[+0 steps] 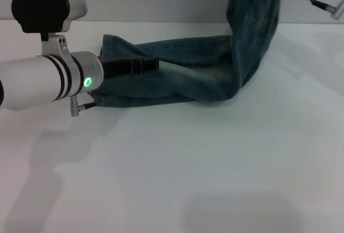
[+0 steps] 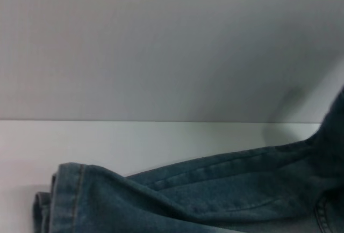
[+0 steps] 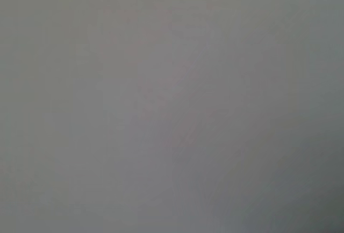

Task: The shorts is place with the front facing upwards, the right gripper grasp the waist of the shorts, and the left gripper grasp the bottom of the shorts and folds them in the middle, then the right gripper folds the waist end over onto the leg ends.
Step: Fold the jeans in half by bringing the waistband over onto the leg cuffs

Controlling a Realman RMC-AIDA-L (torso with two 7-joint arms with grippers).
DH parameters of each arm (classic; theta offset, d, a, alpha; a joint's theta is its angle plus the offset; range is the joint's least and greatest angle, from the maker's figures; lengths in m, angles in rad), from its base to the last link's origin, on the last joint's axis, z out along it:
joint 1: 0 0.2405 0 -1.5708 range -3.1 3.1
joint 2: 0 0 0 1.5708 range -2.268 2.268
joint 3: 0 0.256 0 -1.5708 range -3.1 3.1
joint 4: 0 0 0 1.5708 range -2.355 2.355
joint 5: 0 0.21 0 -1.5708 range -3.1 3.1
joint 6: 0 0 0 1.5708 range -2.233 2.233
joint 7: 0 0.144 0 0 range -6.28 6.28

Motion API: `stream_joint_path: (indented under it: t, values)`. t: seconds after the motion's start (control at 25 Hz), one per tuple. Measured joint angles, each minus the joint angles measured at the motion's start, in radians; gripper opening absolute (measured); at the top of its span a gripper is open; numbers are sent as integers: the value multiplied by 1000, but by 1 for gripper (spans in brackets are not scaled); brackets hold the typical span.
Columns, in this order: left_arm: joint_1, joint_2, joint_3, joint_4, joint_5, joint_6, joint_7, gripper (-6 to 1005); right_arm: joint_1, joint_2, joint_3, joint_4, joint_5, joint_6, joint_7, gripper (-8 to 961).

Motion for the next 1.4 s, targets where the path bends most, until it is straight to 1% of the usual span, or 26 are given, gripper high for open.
stream_joint_path:
  t: [0.16, 0.36, 0.52, 0.64, 0.76, 0.88, 0.96, 1.08, 1.12, 1.32, 1.4]
  values:
    - [1, -1, 27, -4, -15, 14, 0, 827, 45, 10, -29, -1, 0, -3, 1, -4]
    - [2, -1, 38, -6, -24, 19, 0, 827, 95, 12, -77, 4, 0, -26, 13, -4]
    - [6, -1, 41, -8, -30, 23, 0, 827, 114, 22, -105, 5, 0, -39, 16, -2]
    - [13, 2, 41, -7, -36, 29, 0, 827, 100, 25, -136, 4, -5, -51, 16, -1]
    - [16, 4, 40, -3, -37, 29, 0, 827, 40, 28, -144, 4, -18, -93, 10, 0]
    - [17, 5, 38, -2, -37, 28, 0, 827, -32, 29, -136, 8, -21, -108, -18, 29]
    - [16, 6, 36, -4, -37, 27, 4, 827, -89, 29, -138, -7, -22, -112, -69, 48]
    - [5, 3, 38, 2, -53, 31, 37, 827, -195, 35, -136, -52, 6, -118, -159, 76]
    - [0, 2, 40, 3, -63, 33, 49, 827, -245, 39, -136, -61, 46, -120, -217, 86]
    - [-61, -1, 78, -28, -166, 59, 139, 827, -426, 40, -142, -68, 292, -96, -489, 306]
    - [-87, -2, 81, -56, -205, 67, 167, 827, -470, 37, -139, -71, 337, -70, -529, 356]
